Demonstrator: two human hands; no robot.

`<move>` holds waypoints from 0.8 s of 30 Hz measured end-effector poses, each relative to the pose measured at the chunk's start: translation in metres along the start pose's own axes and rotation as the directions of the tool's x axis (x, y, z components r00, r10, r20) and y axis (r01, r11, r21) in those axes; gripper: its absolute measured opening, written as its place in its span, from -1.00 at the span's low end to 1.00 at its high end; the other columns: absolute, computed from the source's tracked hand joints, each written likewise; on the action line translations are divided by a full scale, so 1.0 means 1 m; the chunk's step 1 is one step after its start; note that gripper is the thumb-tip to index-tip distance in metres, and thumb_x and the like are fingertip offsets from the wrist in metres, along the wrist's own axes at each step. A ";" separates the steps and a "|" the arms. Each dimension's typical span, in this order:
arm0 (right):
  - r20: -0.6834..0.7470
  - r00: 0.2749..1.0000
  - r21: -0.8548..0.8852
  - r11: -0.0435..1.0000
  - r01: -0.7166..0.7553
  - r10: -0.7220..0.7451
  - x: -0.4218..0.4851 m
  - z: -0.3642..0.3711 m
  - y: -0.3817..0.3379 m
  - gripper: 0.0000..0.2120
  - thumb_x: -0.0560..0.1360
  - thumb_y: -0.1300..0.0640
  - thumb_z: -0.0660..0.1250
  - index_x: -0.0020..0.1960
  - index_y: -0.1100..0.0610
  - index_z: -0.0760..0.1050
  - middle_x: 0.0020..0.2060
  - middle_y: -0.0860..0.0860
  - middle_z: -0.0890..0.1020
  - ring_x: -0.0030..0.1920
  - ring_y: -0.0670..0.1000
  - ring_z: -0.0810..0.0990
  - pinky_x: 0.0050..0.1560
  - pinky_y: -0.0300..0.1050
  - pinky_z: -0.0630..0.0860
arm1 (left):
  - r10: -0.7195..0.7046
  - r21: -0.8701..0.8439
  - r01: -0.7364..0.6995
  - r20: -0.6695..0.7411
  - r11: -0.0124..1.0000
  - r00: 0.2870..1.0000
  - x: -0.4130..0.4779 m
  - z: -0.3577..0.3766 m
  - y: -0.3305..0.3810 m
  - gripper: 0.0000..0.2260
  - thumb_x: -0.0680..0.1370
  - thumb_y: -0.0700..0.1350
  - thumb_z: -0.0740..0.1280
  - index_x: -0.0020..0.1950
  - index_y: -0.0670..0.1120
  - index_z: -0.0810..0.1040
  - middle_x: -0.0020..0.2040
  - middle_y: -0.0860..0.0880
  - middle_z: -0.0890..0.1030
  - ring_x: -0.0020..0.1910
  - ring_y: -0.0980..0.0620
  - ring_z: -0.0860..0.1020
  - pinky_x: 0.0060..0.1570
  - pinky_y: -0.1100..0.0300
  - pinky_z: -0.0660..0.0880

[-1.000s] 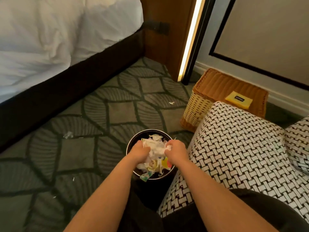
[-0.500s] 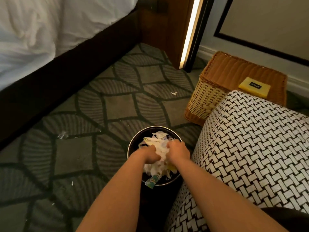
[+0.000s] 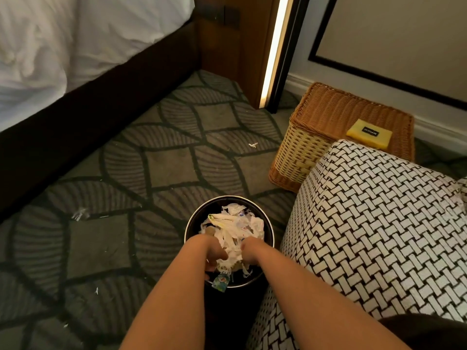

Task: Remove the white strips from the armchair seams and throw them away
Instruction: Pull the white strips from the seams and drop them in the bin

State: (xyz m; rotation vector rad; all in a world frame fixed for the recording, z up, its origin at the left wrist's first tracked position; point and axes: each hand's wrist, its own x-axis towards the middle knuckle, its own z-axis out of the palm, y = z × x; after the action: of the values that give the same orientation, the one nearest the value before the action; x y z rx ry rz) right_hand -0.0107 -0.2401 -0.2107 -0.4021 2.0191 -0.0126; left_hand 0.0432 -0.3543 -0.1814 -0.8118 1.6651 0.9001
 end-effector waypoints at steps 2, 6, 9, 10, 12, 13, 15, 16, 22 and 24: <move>0.028 1.000 -0.005 1.000 0.015 -0.014 0.000 0.001 -0.003 -0.53 0.48 0.36 0.20 0.38 0.25 0.30 0.30 0.20 0.42 0.26 0.18 0.43 0.21 -0.03 0.41 | -0.076 -0.012 0.077 0.098 0.997 0.992 0.009 0.000 -0.004 -0.60 0.62 -0.01 0.14 0.37 -0.23 0.32 -0.03 -0.10 0.55 -0.06 -0.02 0.56 0.10 0.00 0.53; 0.097 0.994 -0.017 0.998 0.058 -0.056 0.005 0.006 -0.006 -0.60 0.50 0.32 0.20 0.33 0.27 0.37 0.24 0.21 0.47 0.01 0.10 0.45 0.04 -0.02 0.45 | -0.148 0.042 0.141 0.270 0.989 0.952 0.018 0.001 -0.003 -0.62 0.64 -0.06 0.06 0.34 -0.24 0.40 0.26 -0.14 0.52 0.33 -0.06 0.44 0.21 0.06 0.43; 0.146 0.986 0.027 0.996 0.080 -0.083 0.011 0.009 -0.008 -0.61 0.48 0.28 0.27 0.31 0.26 0.40 0.21 0.21 0.52 0.01 0.13 0.51 0.01 -0.01 0.47 | -0.148 0.073 0.132 0.310 0.989 0.939 0.021 0.003 0.003 -0.67 0.61 -0.13 0.15 0.36 -0.20 0.40 0.32 -0.10 0.50 0.32 -0.04 0.44 0.26 0.06 0.41; 0.156 0.983 0.040 0.994 0.097 -0.102 0.013 0.009 -0.009 -0.60 0.49 0.27 0.27 0.32 0.25 0.39 0.22 0.21 0.51 0.06 0.16 0.52 0.04 0.00 0.46 | -0.149 0.086 0.128 0.311 0.988 0.939 0.022 0.003 0.004 -0.66 0.61 -0.14 0.17 0.36 -0.20 0.39 0.30 -0.09 0.52 0.33 -0.04 0.44 0.31 0.06 0.37; 0.143 0.979 0.064 0.988 0.141 -0.149 0.016 0.007 -0.011 -0.59 0.50 0.28 0.24 0.35 0.25 0.36 0.27 0.21 0.46 0.19 0.19 0.48 0.15 0.01 0.43 | -0.143 0.102 0.117 0.305 0.988 0.942 0.027 0.001 0.005 -0.65 0.60 -0.14 0.17 0.37 -0.20 0.36 0.28 -0.07 0.53 0.33 -0.03 0.44 0.34 0.07 0.35; 0.127 0.978 0.074 0.984 0.160 -0.169 0.019 0.008 -0.011 -0.58 0.51 0.29 0.23 0.36 0.25 0.34 0.30 0.21 0.44 0.24 0.20 0.45 0.20 0.01 0.41 | -0.134 0.104 0.107 0.296 0.989 0.946 0.031 -0.001 0.004 -0.64 0.60 -0.14 0.17 0.38 -0.18 0.35 0.29 -0.07 0.52 0.33 -0.03 0.44 0.33 0.07 0.36; 0.087 0.981 0.083 0.982 0.167 -0.175 0.025 0.009 -0.011 -0.56 0.52 0.29 0.21 0.39 0.23 0.31 0.34 0.20 0.39 0.30 0.19 0.39 0.25 -0.02 0.36 | -0.105 0.130 0.075 0.246 0.989 0.964 0.037 -0.004 0.003 -0.61 0.59 -0.14 0.18 0.42 -0.14 0.32 0.36 -0.08 0.45 0.34 -0.05 0.42 0.33 0.02 0.37; 0.062 0.984 0.107 0.981 0.161 -0.168 0.026 0.009 -0.011 -0.55 0.53 0.29 0.19 0.41 0.20 0.30 0.36 0.19 0.37 0.32 0.18 0.38 0.28 -0.03 0.34 | -0.086 0.166 0.052 0.203 0.985 0.975 0.037 -0.006 0.003 -0.60 0.59 -0.13 0.19 0.43 -0.13 0.30 0.38 -0.10 0.41 0.35 -0.06 0.40 0.33 0.00 0.37; -0.065 0.979 0.258 0.944 0.205 -0.194 0.020 0.004 -0.010 -0.59 0.54 0.22 0.18 0.39 0.12 0.35 0.36 0.14 0.39 0.32 0.16 0.38 0.26 -0.10 0.34 | 0.100 0.322 -0.099 0.014 0.942 0.995 0.028 -0.011 0.005 -0.58 0.59 -0.15 0.20 0.45 -0.16 0.28 0.40 -0.14 0.37 0.34 -0.10 0.40 0.30 0.07 0.38; -0.078 0.982 0.222 0.958 0.184 -0.171 0.012 0.001 -0.011 -0.65 0.54 0.20 0.18 0.31 0.16 0.43 0.31 0.15 0.44 0.28 0.16 0.42 0.23 -0.09 0.37 | 0.169 0.280 -0.157 -0.020 0.947 0.985 0.018 -0.012 0.003 -0.61 0.60 -0.18 0.19 0.43 -0.17 0.31 0.36 -0.14 0.43 0.25 -0.05 0.48 0.22 0.10 0.42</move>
State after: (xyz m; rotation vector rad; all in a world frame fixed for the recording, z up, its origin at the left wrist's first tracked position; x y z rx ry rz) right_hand -0.0116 -0.2538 -0.2198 -0.4383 2.0046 -0.3685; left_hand 0.0307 -0.3641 -0.1961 -0.5112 1.8678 0.7413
